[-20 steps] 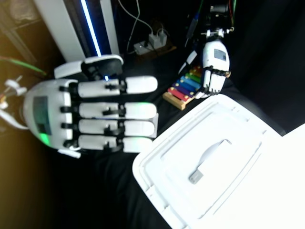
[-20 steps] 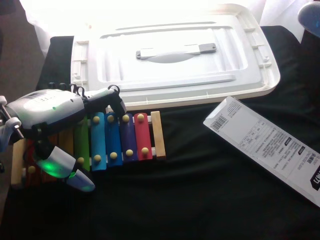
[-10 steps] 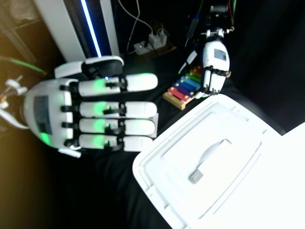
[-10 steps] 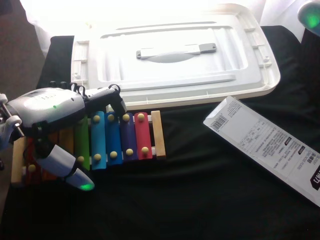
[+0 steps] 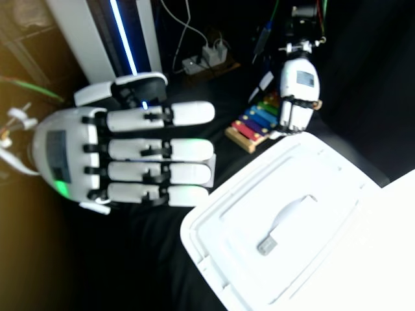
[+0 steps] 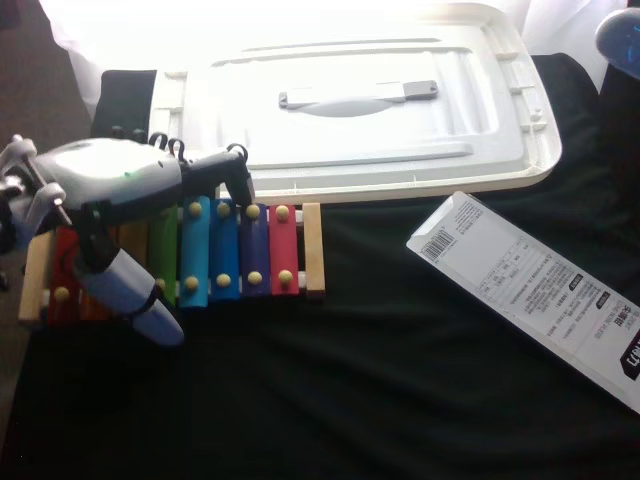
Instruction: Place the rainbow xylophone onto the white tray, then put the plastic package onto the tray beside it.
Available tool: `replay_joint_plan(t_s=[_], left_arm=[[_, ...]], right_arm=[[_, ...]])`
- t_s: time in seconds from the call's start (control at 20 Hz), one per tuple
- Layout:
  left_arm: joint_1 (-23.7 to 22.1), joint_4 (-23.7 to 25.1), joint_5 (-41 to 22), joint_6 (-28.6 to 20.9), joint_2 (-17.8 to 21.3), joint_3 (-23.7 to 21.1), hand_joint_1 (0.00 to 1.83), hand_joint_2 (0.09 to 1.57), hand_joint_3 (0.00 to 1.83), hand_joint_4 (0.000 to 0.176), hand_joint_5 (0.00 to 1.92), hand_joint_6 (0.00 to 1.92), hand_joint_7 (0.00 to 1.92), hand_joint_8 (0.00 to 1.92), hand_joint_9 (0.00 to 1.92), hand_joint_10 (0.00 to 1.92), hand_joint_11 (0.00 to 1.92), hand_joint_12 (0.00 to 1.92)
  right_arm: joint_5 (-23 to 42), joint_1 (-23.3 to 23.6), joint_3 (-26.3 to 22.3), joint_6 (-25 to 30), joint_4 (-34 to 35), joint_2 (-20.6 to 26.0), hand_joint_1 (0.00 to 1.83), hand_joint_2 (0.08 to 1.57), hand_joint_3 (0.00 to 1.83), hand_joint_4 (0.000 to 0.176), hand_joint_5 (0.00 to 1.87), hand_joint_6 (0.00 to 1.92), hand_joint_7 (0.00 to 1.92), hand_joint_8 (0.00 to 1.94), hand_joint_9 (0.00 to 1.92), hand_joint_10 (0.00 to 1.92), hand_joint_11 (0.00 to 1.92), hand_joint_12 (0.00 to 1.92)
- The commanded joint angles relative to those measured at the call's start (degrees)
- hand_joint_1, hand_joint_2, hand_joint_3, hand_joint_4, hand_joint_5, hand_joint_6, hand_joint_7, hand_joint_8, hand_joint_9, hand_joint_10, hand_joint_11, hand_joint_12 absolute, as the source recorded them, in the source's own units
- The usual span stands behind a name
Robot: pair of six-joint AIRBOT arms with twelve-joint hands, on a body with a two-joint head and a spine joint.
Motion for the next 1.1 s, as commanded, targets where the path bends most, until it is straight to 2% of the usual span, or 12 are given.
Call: replay_joint_plan(t_s=[0.0,0.05,0.2,0.25,0.3,0.35,0.4,0.5,0.55,0.8,0.9,1.05], left_arm=[[-1.3,-0.5,-3.3,2.5,0.2,0.8,1.45,1.14,0.0,0.094,0.0,1.31,0.11,1.39,0.38,1.51,0.35,1.6],[-1.8,-1.6,-3.3,3.9,0.3,0.9,1.38,1.1,0.0,0.097,0.01,1.06,0.18,1.3,0.37,1.47,0.38,1.61],[-3.3,-2.5,-3.4,5.3,0.3,1.2,1.31,1.11,0.0,0.093,0.01,1.17,0.16,1.35,0.4,1.44,0.41,1.55],[-3.6,-2.5,-3.6,5.4,0.3,1.2,1.31,1.09,0.0,0.066,0.0,1.43,0.18,1.4,0.44,1.49,0.49,1.58],[-4.0,-2.5,-3.8,5.5,0.4,1.3,1.32,1.08,0.0,0.024,0.01,1.39,0.21,1.39,0.46,1.51,0.51,1.61],[-4.4,-2.5,-4.0,5.5,0.5,1.3,1.32,1.08,0.0,0.024,0.01,1.39,0.21,1.39,0.46,1.51,0.51,1.61],[-4.8,-2.5,-4.3,5.5,0.6,1.3,1.34,1.06,0.0,0.007,0.01,1.46,0.26,1.45,0.49,1.57,0.53,1.7],[-5.1,-2.5,-5.0,5.5,1.0,1.0,1.33,1.05,0.0,0.023,0.0,1.54,0.26,1.51,0.51,1.61,0.56,1.73],[-5.1,-2.5,-5.4,5.5,1.2,0.8,1.34,1.03,0.0,0.0,0.0,1.51,0.28,1.5,0.6,1.61,0.66,1.72],[-5.1,-2.5,-8.7,5.5,3.1,-1.0,1.36,1.01,0.0,0.0,0.0,1.51,0.39,1.39,0.64,1.49,0.7,1.69],[-5.3,-2.5,-10.3,5.5,4.0,-1.9,1.38,0.97,0.0,0.0,0.09,1.28,0.46,1.37,0.67,1.52,0.74,1.73],[-5.6,-2.5,-11.4,5.5,4.6,-2.6,1.32,0.98,0.0,0.0,0.1,1.23,0.45,1.29,0.65,1.38,0.68,1.6]], right_arm=[[6.7,0.4,-0.1,0.6,1.8,0.1,0.41,1.09,0.0,0.078,0.09,0.0,0.0,0.0,0.0,0.0,0.0,0.0],[6.7,0.4,-0.1,0.6,1.7,0.1,0.4,1.09,0.0,0.083,0.09,0.0,0.0,0.0,0.0,0.0,0.0,0.0],[6.7,0.4,-0.1,0.6,1.6,0.1,0.4,1.09,0.0,0.084,0.09,0.0,0.0,0.0,0.0,0.0,0.0,0.0],[6.7,0.4,-0.1,0.6,1.5,0.1,0.4,1.09,0.0,0.083,0.09,0.0,0.0,0.0,0.0,0.0,0.0,0.0],[6.7,0.4,-0.1,0.6,1.5,0.1,0.39,1.1,0.0,0.081,0.09,0.0,0.0,0.0,0.0,0.0,0.0,0.0],[6.7,0.4,-0.1,0.6,1.5,0.1,0.39,1.1,0.0,0.081,0.09,0.0,0.0,0.0,0.0,0.0,0.0,0.0],[6.7,0.4,-0.1,0.6,1.5,0.1,0.38,1.11,0.01,0.083,0.09,0.0,0.0,0.0,0.0,0.0,0.0,0.0],[6.7,0.3,0.0,0.6,1.4,0.1,0.38,1.1,0.0,0.08,0.09,0.0,0.0,0.0,0.0,0.0,0.0,0.0],[6.7,0.3,0.0,0.6,1.4,0.0,0.4,1.09,0.0,0.07,0.08,0.0,0.0,0.0,0.0,0.0,0.0,0.0],[6.7,0.3,0.0,0.6,1.4,0.0,0.4,1.11,0.0,0.072,0.09,0.0,0.0,0.0,0.0,0.0,0.0,0.0],[6.7,0.3,0.0,0.6,1.5,0.0,0.39,1.12,0.01,0.076,0.09,0.0,0.0,0.0,0.0,0.0,0.0,0.0],[6.7,0.3,0.0,0.6,1.5,-0.1,0.4,1.14,0.01,0.073,0.08,0.0,0.0,0.0,0.0,0.0,0.0,0.0]])
